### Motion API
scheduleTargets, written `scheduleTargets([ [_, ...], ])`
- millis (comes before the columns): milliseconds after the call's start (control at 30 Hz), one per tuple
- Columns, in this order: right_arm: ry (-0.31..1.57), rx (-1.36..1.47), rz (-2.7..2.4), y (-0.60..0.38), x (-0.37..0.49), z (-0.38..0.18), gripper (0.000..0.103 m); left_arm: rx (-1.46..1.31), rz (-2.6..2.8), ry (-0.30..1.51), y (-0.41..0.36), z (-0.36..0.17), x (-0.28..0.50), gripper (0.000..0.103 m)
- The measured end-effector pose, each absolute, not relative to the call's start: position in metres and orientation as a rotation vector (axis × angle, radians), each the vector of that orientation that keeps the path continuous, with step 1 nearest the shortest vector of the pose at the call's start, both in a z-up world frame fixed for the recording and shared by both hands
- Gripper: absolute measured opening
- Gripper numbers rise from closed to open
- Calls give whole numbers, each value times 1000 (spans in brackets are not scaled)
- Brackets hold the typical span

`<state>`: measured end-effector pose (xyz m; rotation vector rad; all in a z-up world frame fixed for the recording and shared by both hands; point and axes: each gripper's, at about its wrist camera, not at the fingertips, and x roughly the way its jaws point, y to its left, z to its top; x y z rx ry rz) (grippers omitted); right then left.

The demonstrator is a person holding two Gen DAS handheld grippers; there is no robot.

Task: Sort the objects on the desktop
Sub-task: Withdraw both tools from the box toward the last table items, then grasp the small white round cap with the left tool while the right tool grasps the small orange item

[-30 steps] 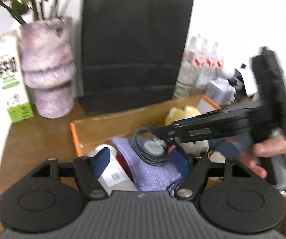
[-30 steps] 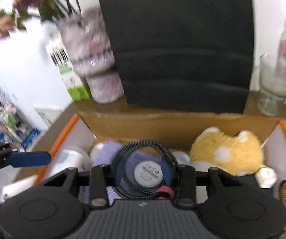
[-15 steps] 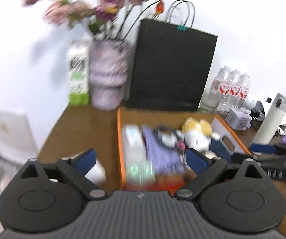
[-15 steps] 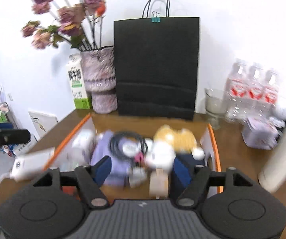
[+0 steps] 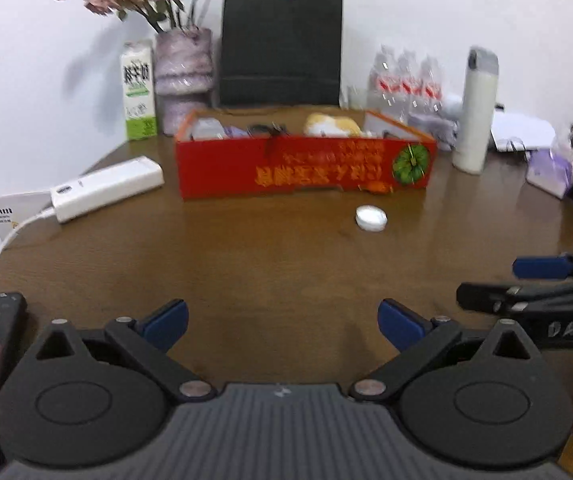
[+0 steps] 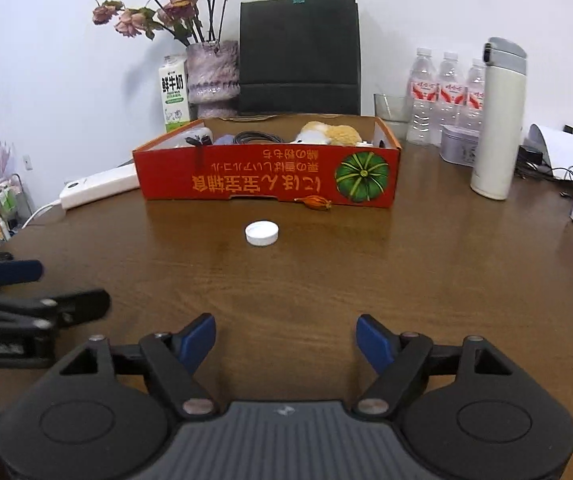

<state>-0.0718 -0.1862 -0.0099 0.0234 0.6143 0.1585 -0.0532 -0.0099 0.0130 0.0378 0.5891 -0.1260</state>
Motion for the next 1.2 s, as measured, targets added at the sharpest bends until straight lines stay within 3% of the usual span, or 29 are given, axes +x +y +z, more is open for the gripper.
scheduleTargets([
  [333, 611, 55, 128, -204, -37, -5, 75, 36, -263, 570, -36, 18, -9, 102],
  [433, 598, 61, 113, -221, -12, 6, 63, 78, -327, 577, -56, 18, 25, 85],
  [600, 634, 112, 167, -240, 45, 12, 59, 32, -400, 618, -74, 7, 76, 78],
  [700, 659, 138, 209, -239, 78, 8, 57, 36, -429, 660, -78, -1, 88, 30],
  [900, 680, 15, 251, -203, 121, -10, 52, -30, -300, 644, -47, -3, 87, 30],
  [1000, 682, -66, 234, -189, 128, -20, 43, -82, -211, 639, -23, -2, 91, 29],
  [1100, 678, -63, 274, -184, 127, -21, 24, -127, -177, 650, -9, 2, 98, 29],
  [1200, 671, -59, 276, -182, 125, -22, 20, -129, -182, 643, -8, 3, 97, 30],
])
